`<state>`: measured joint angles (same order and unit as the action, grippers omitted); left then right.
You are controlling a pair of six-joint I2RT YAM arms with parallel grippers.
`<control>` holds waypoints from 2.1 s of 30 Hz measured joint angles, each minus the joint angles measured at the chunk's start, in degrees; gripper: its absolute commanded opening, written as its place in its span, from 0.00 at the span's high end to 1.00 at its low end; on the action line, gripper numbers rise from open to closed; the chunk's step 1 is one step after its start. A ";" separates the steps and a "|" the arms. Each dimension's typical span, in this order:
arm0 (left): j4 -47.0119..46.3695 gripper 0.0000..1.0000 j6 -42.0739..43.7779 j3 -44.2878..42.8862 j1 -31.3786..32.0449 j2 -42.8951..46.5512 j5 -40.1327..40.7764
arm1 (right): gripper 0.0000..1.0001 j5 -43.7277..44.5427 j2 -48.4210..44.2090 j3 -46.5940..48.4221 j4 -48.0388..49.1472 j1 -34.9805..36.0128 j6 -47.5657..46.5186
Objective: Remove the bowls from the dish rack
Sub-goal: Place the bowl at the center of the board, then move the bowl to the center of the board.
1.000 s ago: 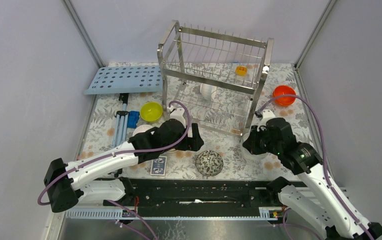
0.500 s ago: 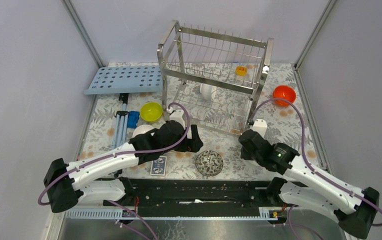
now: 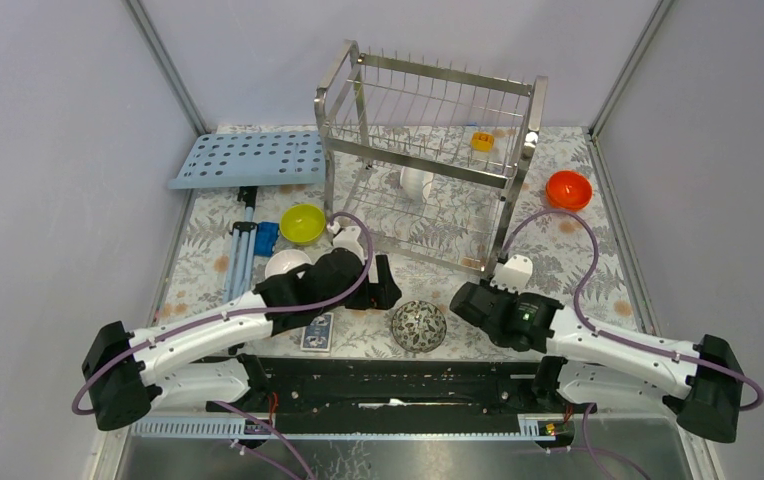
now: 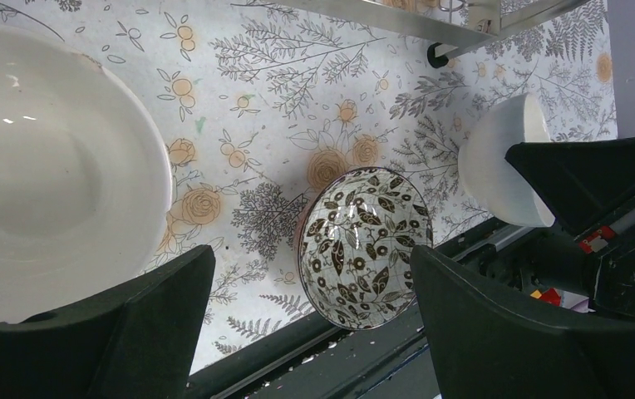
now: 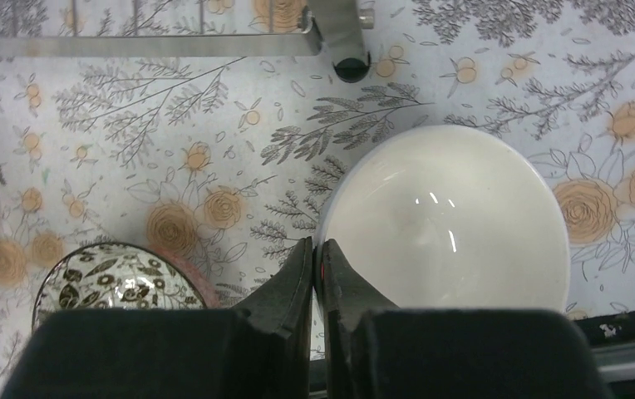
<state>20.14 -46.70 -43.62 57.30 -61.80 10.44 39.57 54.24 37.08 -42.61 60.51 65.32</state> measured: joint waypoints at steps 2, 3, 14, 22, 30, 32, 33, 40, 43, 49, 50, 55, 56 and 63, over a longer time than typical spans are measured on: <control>-0.15 0.08 -0.31 0.44 0.00 0.11 0.00 | 1.00 1.55 1.38 0.09 -1.42 1.09 4.07; -0.24 0.08 -0.35 0.63 0.00 0.17 0.00 | 1.00 2.10 2.12 0.24 -2.40 1.46 5.79; -0.74 0.08 -1.42 1.29 0.00 0.26 0.00 | 1.00 4.87 10.14 3.15 -6.93 3.72 16.17; -1.60 0.09 -2.12 3.28 0.00 0.35 -0.81 | 0.78 4.39 10.54 2.40 -4.22 3.98 16.06; -1.99 0.09 -2.69 3.32 0.00 0.35 -1.70 | 0.59 3.78 10.58 2.38 -1.53 4.00 14.36; -1.97 0.09 -2.64 3.32 0.00 0.35 -1.79 | 0.49 3.21 10.25 2.38 -1.38 4.00 13.70; -1.95 0.09 -2.62 3.32 0.02 0.33 -1.92 | 0.43 2.86 9.94 2.38 -1.29 4.00 13.29; -1.05 0.13 -1.27 2.23 3.15 -3.30 -2.05 | 0.38 -0.63 4.48 6.29 -1.75 4.00 2.32; 0.02 0.17 -0.74 0.22 5.55 -7.06 -1.62 | 0.39 -2.82 0.04 9.68 -1.66 4.02 -4.59; 0.17 0.25 -0.24 -1.40 6.78 -12.70 -0.70 | 0.40 -7.34 -14.51 8.98 -0.20 4.04 -13.90; 0.35 0.27 -0.24 -1.40 6.78 -13.49 -0.52 | 0.40 -7.69 -16.52 8.33 -0.17 4.04 -14.58; 0.96 0.39 0.42 -2.23 7.08 -17.53 -0.04 | 0.40 -9.18 -20.50 4.42 -0.15 4.09 -15.91; 0.94 0.41 0.55 -2.54 7.21 -18.21 0.07 | 0.40 -9.29 -20.39 3.98 -0.17 4.09 -15.93; 0.96 0.55 1.25 -3.63 8.07 -21.14 0.55 | 0.41 -10.08 -19.54 2.27 1.46 4.09 -15.91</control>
<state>21.10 -45.45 -47.24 65.36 -82.94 10.98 29.50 34.70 39.35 -41.15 64.60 49.41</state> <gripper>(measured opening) 0.535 0.597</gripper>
